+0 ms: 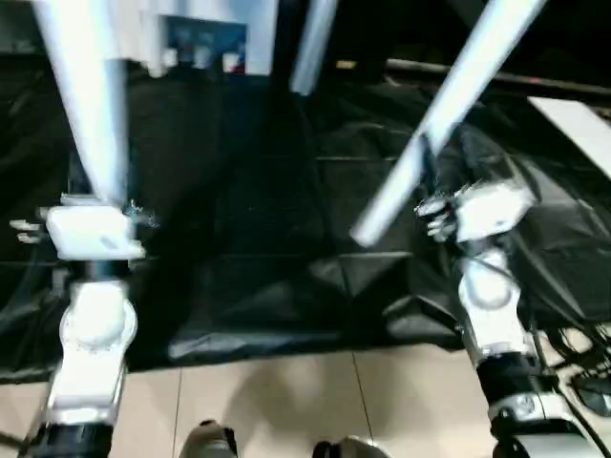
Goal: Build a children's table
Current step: Flip table
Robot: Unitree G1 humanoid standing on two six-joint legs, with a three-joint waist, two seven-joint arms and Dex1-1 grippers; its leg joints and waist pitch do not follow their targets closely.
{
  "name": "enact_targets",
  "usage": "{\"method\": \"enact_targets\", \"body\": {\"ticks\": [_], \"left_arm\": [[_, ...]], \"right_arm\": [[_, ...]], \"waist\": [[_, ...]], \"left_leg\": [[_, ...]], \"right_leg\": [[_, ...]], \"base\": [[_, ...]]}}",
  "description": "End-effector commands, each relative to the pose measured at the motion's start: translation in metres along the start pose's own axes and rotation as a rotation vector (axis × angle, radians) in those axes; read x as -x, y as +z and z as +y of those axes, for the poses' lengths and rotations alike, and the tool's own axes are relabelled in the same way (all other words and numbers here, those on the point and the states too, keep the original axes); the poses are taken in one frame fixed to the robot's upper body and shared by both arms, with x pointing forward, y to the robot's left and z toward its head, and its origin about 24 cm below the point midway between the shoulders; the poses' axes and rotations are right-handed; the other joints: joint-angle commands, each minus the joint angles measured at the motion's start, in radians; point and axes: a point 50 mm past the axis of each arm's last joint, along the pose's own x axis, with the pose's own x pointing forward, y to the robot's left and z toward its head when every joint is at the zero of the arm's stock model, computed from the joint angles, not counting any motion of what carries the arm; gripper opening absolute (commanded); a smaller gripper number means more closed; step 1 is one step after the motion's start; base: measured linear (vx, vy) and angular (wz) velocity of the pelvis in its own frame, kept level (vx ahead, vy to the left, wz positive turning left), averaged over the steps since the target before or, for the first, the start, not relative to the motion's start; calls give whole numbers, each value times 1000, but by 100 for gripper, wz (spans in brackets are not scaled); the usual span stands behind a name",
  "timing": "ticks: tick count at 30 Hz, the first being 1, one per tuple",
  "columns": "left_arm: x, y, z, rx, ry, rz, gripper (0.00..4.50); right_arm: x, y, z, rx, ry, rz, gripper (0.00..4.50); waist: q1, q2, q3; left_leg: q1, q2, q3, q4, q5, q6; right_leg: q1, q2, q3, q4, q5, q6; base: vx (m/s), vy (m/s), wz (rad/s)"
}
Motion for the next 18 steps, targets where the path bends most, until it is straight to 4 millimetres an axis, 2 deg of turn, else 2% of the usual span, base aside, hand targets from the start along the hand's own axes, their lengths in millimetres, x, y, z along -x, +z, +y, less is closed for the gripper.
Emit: {"method": "enact_targets", "body": {"ticks": [1,2,3,4,5,7,8,13,16,18], "left_arm": [[-6,23,-4,-4,-39,-143,159],[-5,23,-4,-5,-40,-142,159],[-3,22,-4,-4,-46,-131,159],[2,20,-5,-3,-55,-113,159],[3,19,-5,-3,-56,-110,159],[9,15,-6,-2,-63,-81,159],[12,12,-6,-1,-68,-61,159],[25,-2,-3,-26,-65,37,159],[30,-12,-1,-56,-68,102,159],[31,-16,0,-66,-62,125,159]], "right_arm": [[3,-3,-5,5,-3,29,117],[4,-4,-5,4,-3,32,109],[7,-7,-5,-10,2,55,96],[11,-9,-4,-27,8,85,96],[12,-10,-4,-29,9,88,77],[15,-11,-3,-36,16,113,66],[17,-12,-2,-36,21,120,58],[18,-10,6,-58,73,120,13],[17,-10,14,-100,118,137,0],[17,-11,16,-113,131,146,0]], "waist": [[-14,43,-81],[-22,40,-79],[-25,36,-81],[-27,41,-85],[-32,40,-85],[-35,40,-85],[-39,35,-85],[-43,36,-83],[-42,40,-83],[-45,42,-82]], "left_leg": [[71,43,-35,-103,-522,-90],[73,39,-40,-104,-586,-108],[72,38,-42,-104,-592,-112],[71,38,-47,-108,-579,-112],[66,39,-48,-112,-560,-105],[69,38,-48,-111,-564,-102],[69,37,-46,-110,-568,-95],[75,36,-47,-107,-590,-93],[83,36,-47,-107,-611,-92],[84,36,-49,-109,-635,-97]], "right_leg": [[16,-44,31,-97,-366,-104],[20,-48,27,-107,-448,-94],[23,-52,27,-109,-469,-87],[30,-55,27,-111,-467,-85],[33,-53,27,-112,-434,-89],[30,-51,27,-113,-423,-93],[29,-51,27,-115,-428,-99],[23,-51,26,-121,-467,-94],[15,-48,25,-124,-474,-92],[14,-45,23,-125,-480,-91]], "base": [[0,0,0],[0,0,0],[0,0,0],[0,0,0],[0,0,0],[0,0,0],[0,0,0],[0,0,0],[0,0,0],[0,0,0]]}}
